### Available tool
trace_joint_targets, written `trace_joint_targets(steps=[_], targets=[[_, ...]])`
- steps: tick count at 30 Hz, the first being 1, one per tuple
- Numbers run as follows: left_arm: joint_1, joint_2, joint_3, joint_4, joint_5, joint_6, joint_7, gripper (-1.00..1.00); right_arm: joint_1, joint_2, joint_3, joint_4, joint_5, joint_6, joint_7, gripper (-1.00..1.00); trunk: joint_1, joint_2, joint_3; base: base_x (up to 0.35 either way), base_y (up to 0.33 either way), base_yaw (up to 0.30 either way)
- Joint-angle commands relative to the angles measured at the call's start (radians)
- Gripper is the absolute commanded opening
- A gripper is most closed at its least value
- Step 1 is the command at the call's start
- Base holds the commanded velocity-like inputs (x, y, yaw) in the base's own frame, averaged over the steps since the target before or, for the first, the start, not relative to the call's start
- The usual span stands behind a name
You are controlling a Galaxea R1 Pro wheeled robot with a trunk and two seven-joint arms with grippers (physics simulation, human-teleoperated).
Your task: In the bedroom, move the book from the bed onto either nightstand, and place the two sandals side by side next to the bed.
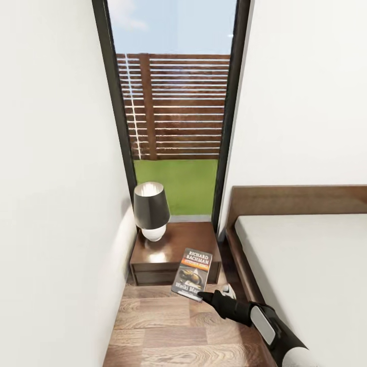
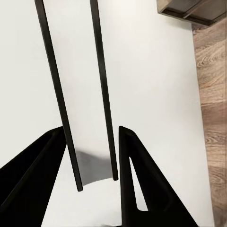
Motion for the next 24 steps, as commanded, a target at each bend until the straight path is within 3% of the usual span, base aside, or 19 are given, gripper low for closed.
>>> trace_joint_targets(steps=[1,24], targets=[[0.0,0.001,-0.008,-0.003,0.007,0.007,0.002,1.0,-0.003,-0.001,0.002,0.0,-0.008,0.007,-0.004,-1.0,0.001,-0.002,-0.002,0.107,0.061,0.0],[0.0,0.0,-0.008,-0.003,0.006,0.009,0.003,1.0,-0.017,0.0,0.002,0.0,-0.006,0.008,-0.055,-1.0,0.001,-0.002,-0.002,0.233,0.108,0.0]])
